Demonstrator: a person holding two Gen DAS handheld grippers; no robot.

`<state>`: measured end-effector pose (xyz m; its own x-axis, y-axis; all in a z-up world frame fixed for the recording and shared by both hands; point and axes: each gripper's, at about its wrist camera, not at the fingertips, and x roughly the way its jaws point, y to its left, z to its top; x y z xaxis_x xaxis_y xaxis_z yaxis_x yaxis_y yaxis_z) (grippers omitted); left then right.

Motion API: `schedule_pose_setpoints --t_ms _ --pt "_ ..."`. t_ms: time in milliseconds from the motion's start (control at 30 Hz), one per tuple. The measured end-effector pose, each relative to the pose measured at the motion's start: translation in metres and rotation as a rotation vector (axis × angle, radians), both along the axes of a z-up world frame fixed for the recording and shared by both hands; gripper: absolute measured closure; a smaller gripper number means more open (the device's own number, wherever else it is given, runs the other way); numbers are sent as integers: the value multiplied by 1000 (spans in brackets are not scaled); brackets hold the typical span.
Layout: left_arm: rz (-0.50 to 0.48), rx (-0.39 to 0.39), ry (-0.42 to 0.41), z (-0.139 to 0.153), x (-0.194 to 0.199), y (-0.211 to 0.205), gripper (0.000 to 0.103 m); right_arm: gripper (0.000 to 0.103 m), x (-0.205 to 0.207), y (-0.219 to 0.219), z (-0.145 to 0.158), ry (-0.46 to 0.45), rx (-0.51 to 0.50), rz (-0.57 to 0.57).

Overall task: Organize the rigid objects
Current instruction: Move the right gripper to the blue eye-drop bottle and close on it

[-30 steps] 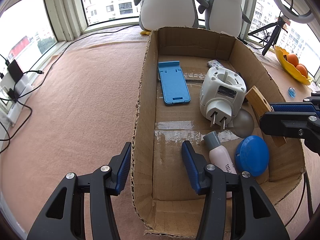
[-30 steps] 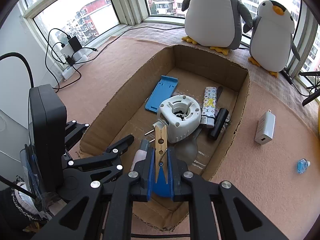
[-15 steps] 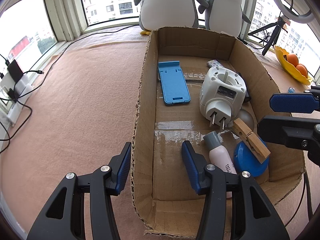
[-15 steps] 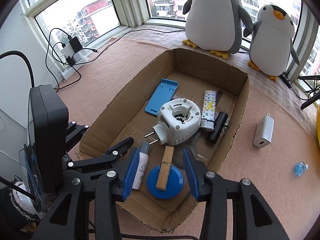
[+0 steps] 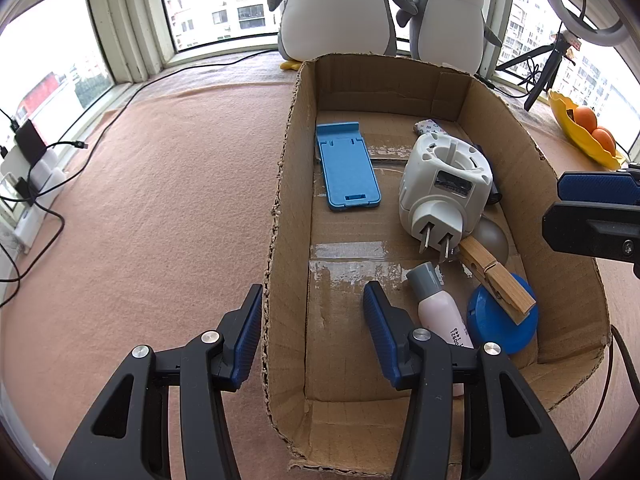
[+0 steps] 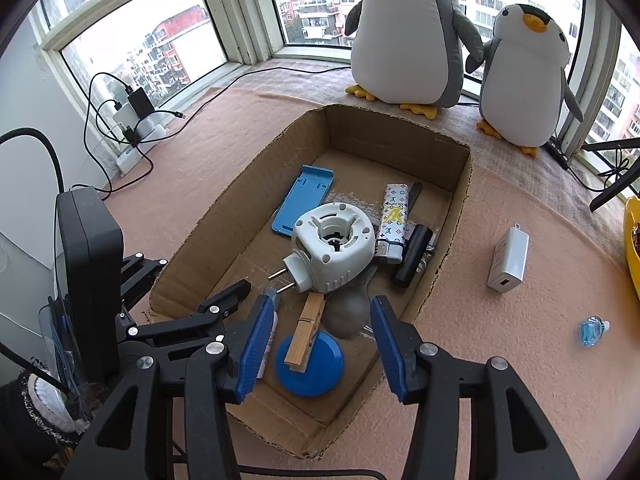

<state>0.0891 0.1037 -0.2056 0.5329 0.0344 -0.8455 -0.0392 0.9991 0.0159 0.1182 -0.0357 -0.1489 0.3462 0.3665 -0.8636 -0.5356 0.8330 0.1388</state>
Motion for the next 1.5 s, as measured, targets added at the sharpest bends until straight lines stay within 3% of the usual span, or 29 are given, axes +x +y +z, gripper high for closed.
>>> schedule_pose_setpoints --t_ms 433,1000,1300,1500 --pt "0 0 0 0 0 0 53 55 18 -60 9 -12 12 -145" --pt "1 0 0 0 0 -1 53 55 54 -186 0 30 5 -486" --pt "1 0 0 0 0 -1 53 55 79 -247 -12 117 51 -666" --pt "1 0 0 0 0 -1 53 55 92 -262 -32 213 95 -721"
